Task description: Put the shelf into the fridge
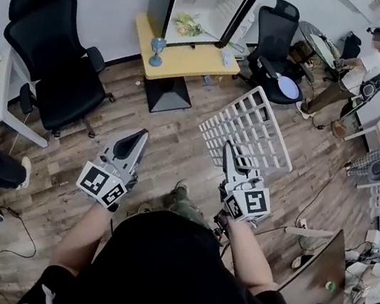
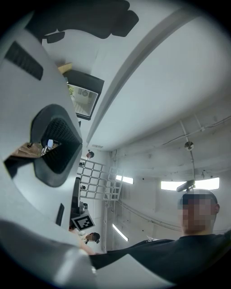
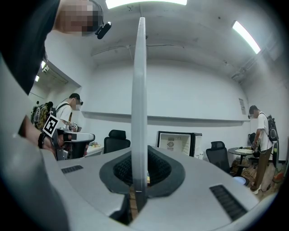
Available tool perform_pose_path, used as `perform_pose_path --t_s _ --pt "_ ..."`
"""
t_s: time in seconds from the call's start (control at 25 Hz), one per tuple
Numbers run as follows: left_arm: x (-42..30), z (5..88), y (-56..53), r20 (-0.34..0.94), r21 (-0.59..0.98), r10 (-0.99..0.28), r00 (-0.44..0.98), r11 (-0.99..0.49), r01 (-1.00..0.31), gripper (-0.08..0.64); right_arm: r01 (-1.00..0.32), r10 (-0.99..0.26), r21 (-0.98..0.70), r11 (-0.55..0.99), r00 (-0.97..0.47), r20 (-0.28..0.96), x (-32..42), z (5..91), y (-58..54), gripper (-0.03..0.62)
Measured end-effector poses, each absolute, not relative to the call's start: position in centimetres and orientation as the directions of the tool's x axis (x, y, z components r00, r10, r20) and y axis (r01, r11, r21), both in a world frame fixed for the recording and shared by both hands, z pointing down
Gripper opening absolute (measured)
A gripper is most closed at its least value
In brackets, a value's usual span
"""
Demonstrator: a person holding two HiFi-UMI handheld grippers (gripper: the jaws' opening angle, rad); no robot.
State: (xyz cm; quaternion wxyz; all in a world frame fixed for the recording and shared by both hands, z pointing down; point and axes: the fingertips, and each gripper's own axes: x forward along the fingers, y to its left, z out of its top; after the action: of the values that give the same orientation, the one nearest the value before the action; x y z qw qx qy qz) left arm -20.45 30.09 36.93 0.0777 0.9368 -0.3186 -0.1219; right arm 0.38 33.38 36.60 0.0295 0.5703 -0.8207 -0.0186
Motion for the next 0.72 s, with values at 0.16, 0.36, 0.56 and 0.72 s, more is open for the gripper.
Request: perform_pose_path --t_s 0.16,0.36,0.56,0.72 --pt "-20.1 37.1 29.5 -0.168 0.224 -0.618 0.768 -0.783 -0.58 0.02 -0.936 -0.938 0.058 0.347 -0.346 0.025 0.9 36.7 32.5 0.037" --pt "-19.6 37.4 27.9 -0.158 0.213 -0.623 0.766 -0.779 -0.59 0.02 -0.94 -0.941 0.039 0.339 -0.339 0.01 1.8 37.1 30.7 0.037" --pt "-18.4 37.2 25.4 -0.151 0.202 -0.626 0.765 -0.777 -0.596 0.02 -0.938 -0.938 0.032 0.346 -0.346 0.002 2.9 37.0 27.9 0.037" --pt "-17.2 37.1 23.5 -0.148 0.202 -0.632 0.761 -0.772 -0.602 0.02 -0.936 -0.936 0.027 0.351 -0.351 0.003 4.1 37.3 25.7 0.037"
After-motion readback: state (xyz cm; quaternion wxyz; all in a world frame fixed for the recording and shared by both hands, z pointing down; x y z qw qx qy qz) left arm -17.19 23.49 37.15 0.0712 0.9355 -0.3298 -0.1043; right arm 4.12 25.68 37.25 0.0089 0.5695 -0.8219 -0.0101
